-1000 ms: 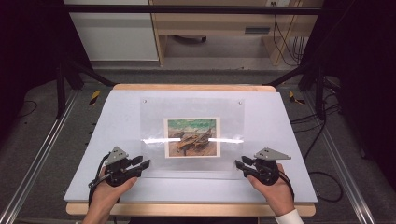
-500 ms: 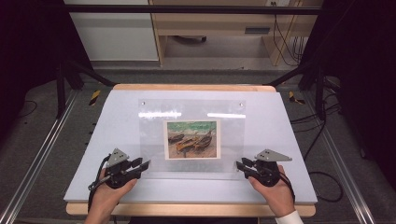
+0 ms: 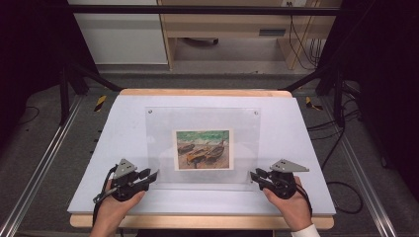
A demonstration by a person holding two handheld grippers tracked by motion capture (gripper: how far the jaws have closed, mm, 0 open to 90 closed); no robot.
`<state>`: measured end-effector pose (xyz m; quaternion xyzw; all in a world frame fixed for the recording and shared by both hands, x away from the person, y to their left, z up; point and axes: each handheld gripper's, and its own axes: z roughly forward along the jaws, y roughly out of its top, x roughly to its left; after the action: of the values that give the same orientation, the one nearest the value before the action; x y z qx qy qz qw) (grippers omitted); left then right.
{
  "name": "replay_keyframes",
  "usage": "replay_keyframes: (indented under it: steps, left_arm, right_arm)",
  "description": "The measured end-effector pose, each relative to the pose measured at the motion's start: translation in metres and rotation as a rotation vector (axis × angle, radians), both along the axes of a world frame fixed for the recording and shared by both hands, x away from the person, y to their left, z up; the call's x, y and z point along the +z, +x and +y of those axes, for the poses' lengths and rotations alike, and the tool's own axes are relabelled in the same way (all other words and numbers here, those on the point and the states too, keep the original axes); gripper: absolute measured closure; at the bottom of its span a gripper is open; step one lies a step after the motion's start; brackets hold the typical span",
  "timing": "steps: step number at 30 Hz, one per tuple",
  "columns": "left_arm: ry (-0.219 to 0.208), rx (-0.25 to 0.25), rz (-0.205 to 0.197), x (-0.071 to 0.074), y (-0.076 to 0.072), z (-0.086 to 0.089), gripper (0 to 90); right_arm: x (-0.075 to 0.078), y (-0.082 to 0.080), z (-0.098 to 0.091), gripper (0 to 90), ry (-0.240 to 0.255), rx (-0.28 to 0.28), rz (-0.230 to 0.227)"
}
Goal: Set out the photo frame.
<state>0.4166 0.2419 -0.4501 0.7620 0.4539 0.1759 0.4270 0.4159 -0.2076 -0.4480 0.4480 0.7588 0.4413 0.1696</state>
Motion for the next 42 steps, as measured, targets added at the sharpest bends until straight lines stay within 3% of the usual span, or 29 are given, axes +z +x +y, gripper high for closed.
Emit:
replay_keyframes:
  steps: [24, 42]
  left_arm:
    - [0.018, -0.005, 0.005, -0.001, -0.005, -0.001, 65.3]
    - [0.038, -0.022, 0.033, -0.005, -0.012, -0.001, 65.3]
  right_arm:
    - [-0.001, -0.005, 0.001, 72.1, -0.013, -0.003, 0.004]
    - [-0.005, -0.014, 0.001, 72.7, -0.028, 0.016, 0.027]
